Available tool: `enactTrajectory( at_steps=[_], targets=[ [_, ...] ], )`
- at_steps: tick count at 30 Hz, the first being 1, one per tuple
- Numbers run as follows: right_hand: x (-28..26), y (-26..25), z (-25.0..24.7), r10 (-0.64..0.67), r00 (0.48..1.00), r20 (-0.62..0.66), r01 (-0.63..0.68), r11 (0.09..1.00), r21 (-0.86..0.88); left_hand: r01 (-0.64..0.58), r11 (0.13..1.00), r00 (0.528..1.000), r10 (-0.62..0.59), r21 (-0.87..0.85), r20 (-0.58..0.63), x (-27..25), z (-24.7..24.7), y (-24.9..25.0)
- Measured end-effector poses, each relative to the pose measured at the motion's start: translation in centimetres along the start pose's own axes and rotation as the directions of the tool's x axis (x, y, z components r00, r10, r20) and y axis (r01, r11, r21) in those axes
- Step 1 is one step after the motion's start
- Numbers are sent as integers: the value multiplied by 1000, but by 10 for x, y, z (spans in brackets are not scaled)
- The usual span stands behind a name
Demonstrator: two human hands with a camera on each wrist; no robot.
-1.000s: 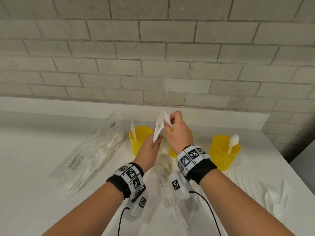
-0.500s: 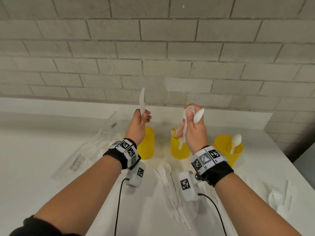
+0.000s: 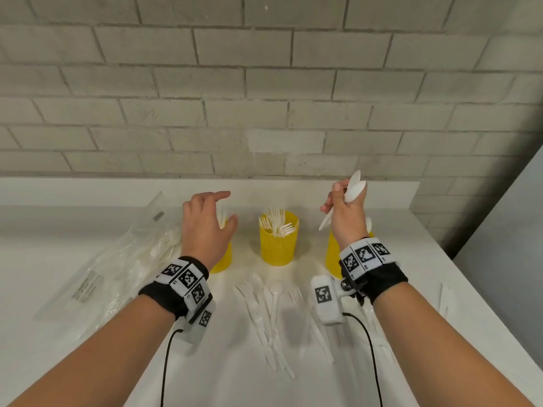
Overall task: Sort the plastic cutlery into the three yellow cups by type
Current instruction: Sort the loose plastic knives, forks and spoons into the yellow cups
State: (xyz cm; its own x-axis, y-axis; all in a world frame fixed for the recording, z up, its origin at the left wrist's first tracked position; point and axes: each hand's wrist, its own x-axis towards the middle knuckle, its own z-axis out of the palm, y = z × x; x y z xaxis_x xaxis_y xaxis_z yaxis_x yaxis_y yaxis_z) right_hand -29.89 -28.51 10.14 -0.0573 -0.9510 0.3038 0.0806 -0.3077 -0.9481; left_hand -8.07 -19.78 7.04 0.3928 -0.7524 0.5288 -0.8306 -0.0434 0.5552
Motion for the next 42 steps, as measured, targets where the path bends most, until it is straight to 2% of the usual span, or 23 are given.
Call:
enactTrajectory(
  at_steps=[2,4,5,7,9,11,12,16,18,19,21,23,25,26,28,30,31,33,38,40,42],
  targets=[
    [13,-4,-12,-16,998,-59,18,1000,25,-38,998,995,42,-53,95,-17,2,11],
    [24,-2,-20,-18,995,-101,19,1000,12,63,995,952,-36,-81,303,-32,5,17],
    [28,3,-23,-9,993,-114,9,1000,-3,126,992,901,-102,-28,422,-38,8,18],
    [30,13,-28,36,992,-123,-44,997,-62,181,965,747,-259,189,612,-53,16,15],
    [28,27,-33,109,988,-111,-124,984,-132,158,906,609,-402,392,684,-70,23,7],
    [24,39,-40,209,973,-98,-225,953,-202,151,856,528,-493,495,692,-87,29,-3],
    [22,41,-43,249,964,-92,-264,934,-239,162,842,510,-517,514,687,-93,30,-5],
    [17,38,-55,291,957,1,-279,917,-286,250,807,527,-577,535,624,-103,36,2],
    [12,31,-58,211,977,3,-199,928,-316,286,795,540,-595,535,596,-102,40,8],
    [9,29,-60,128,992,-4,-121,923,-365,299,794,539,-599,530,592,-102,41,12],
    [-2,22,-66,-19,1000,6,20,876,-482,311,792,536,-603,525,591,-102,43,17],
    [-20,16,-72,-40,998,57,64,854,-516,308,798,531,-596,518,602,-104,44,21],
    [-42,18,-80,70,986,151,27,827,-562,288,808,535,-581,514,614,-107,43,25],
    [-53,22,-84,161,964,211,2,789,-614,270,814,539,-570,514,620,-108,43,25],
    [-74,33,-92,376,871,317,-9,656,-755,252,824,541,-554,507,632,-112,44,26],
    [-91,44,-98,546,767,336,6,518,-855,252,837,541,-538,485,647,-117,46,26],
    [-98,48,-99,597,729,334,14,474,-880,256,842,541,-532,476,651,-120,48,26],
    [-109,54,-97,646,685,337,45,423,-905,273,850,543,-523,451,657,-126,50,27],
    [-120,61,-78,662,665,345,62,411,-909,316,870,572,-493,378,656,-132,50,31],
    [-125,63,-67,662,650,373,67,439,-896,304,880,588,-474,364,655,-133,50,34],
    [-130,67,-57,656,639,402,23,506,-862,276,888,594,-458,367,661,-134,51,34]
  ],
)
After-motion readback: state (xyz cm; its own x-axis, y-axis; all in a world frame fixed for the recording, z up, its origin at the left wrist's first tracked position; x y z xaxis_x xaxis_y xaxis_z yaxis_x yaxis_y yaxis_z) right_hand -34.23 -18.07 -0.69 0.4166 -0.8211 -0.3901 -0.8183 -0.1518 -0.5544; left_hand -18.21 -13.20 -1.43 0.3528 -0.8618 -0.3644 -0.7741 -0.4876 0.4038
